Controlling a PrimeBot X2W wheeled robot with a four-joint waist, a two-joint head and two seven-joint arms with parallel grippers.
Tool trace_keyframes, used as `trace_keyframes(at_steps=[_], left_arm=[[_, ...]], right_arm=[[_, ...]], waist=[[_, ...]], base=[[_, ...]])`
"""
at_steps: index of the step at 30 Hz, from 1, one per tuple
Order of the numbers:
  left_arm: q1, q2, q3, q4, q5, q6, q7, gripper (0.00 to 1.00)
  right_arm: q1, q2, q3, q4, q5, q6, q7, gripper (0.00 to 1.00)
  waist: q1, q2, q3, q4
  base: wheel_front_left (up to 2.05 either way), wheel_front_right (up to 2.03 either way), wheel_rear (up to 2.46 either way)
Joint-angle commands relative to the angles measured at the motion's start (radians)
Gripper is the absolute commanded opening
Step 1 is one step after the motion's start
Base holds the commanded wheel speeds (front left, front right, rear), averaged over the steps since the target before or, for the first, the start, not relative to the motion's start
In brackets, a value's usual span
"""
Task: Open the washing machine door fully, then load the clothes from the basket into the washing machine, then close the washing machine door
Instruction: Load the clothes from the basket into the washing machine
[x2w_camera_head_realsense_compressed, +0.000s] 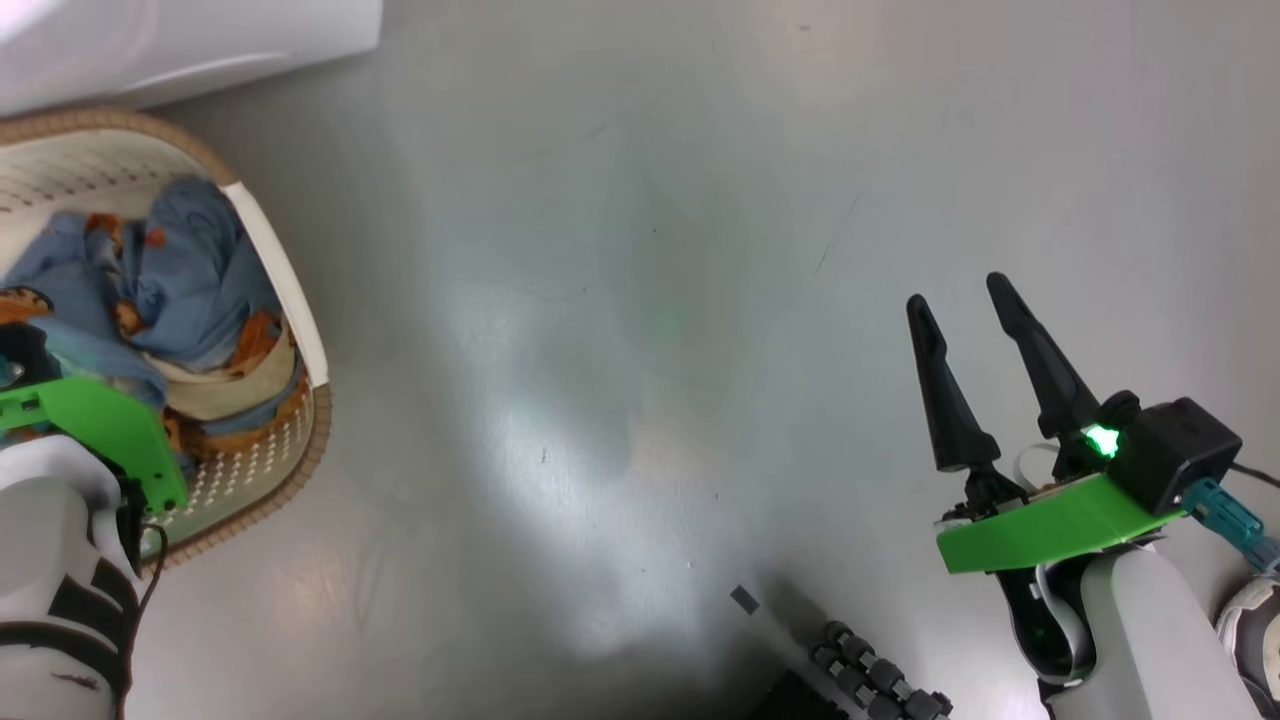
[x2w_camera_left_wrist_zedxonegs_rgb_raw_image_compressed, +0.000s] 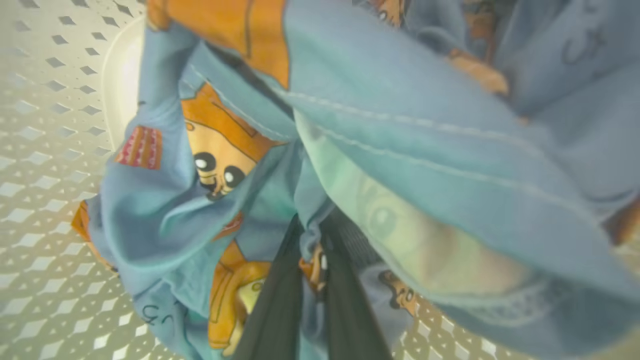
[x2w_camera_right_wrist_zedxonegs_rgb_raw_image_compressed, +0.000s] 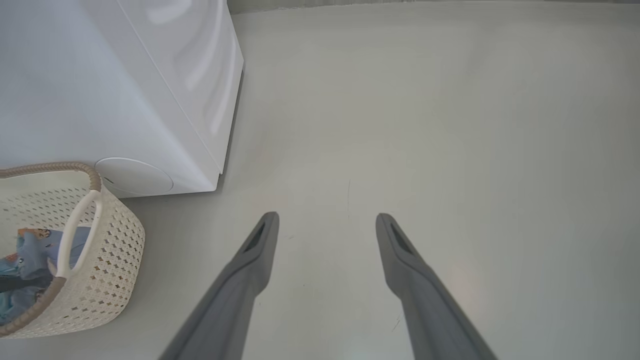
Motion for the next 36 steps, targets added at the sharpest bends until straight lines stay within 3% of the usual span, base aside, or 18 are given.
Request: trace_keyframes(at_steps=[1,23,36], left_arm=[[0.05,0.036,0.023,-0.003,-0.01,-0.004,-0.019,0.0],[0.251,-0.024,0.005,-0.032,-0.041,-0.056,-0.256,0.0],[0.452,-0.019,0.033,-0.393,0.001,-0.018,-0.263,0.0]], right_arm=[[0.011,-0.009,0.021,-0.011,0.007,0.002,-0.012,1.0],[0.047,-0.059,0.063,0.074,-0.019,0.002,-0.012,1.0],[0.091,-0.065,0.086,0.106,-0.023,0.002,-0.012,1.0]], waist=[[0.0,-0.0001,-0.02,-0.002],[0.0,-0.0001,-0.366,0.109],[0.0,-0.0001,-0.516,0.155]], base=[[0.0,0.0,0.0],[0.0,0.0,0.0],[0.0,0.0,0.0]])
